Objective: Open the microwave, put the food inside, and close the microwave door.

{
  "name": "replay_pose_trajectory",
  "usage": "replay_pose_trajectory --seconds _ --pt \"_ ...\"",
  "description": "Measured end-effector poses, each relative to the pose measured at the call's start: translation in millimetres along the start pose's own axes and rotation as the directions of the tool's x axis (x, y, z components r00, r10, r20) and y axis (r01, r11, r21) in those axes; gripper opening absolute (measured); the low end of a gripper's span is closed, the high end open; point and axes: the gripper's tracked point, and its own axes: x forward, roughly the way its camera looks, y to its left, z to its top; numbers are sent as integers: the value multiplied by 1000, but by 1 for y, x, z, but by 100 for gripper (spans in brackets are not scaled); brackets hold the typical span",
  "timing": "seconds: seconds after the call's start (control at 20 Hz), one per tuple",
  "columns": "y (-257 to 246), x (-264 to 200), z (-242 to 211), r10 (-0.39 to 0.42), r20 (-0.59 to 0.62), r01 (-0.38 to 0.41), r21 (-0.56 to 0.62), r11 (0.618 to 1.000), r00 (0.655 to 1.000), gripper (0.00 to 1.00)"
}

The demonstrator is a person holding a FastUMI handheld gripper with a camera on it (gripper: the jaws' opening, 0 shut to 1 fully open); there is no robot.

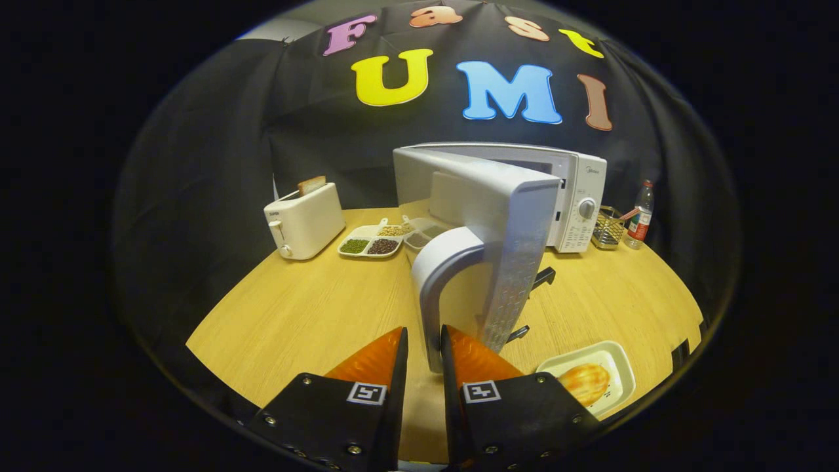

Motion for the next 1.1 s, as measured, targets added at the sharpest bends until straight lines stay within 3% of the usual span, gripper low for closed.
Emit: replay_pose_trajectory --seconds 0.15,0.3,0.45,0.7,0.85,0.9,0.95,1.0,1.1 --pt "19 0 -12 16 -26 -17 -24 1000 1000 28" --pt "49 -7 -16 81 -35 -83 -69 994 996 35" --pt "83 -10 -18 170 -57 -176 -130 976 984 35" --pt "138 -36 1 414 -31 -410 -215 886 910 35" --pt "145 -65 18 497 25 -485 -181 856 868 41" --pt "143 -75 25 517 46 -504 -163 848 855 46" --pt "140 -83 32 524 68 -510 -150 847 849 58" --pt "133 -88 40 515 92 -501 -144 854 852 77" --pt "114 -100 54 488 142 -471 -136 871 861 96"
